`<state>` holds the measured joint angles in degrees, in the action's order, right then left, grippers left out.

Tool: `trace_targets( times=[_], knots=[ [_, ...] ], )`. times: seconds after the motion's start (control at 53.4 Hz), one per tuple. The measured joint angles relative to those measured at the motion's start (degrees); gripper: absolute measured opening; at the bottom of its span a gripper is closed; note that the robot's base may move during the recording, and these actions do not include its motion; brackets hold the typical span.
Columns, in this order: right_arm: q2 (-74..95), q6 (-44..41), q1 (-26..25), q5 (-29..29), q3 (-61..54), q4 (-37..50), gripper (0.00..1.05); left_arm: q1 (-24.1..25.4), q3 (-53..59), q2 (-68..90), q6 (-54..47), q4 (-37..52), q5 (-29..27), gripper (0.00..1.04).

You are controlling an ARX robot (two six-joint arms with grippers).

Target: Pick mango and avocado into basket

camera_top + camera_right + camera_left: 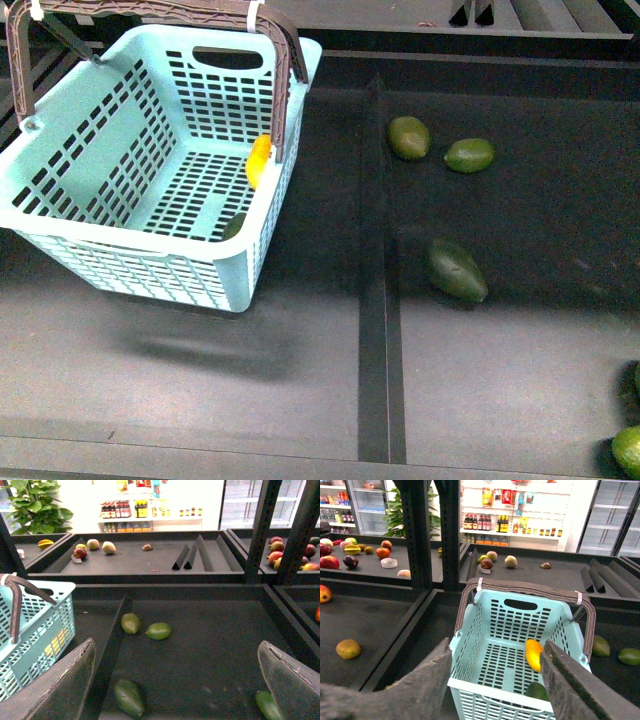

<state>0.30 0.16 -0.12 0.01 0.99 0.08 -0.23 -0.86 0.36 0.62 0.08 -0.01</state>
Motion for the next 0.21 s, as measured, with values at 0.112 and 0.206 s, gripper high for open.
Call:
trace_targets(
  times=[0.112,0.206],
  knots=[
    [0.0,0.0,0.0,0.0,0.0,0.0,0.96,0.0,0.0,0.0,0.0,0.0,0.0,0.84],
    [0.0,0.0,0.0,0.0,0.0,0.0,0.96,0.0,0.0,0.0,0.0,0.0,0.0,0.98]
  ],
)
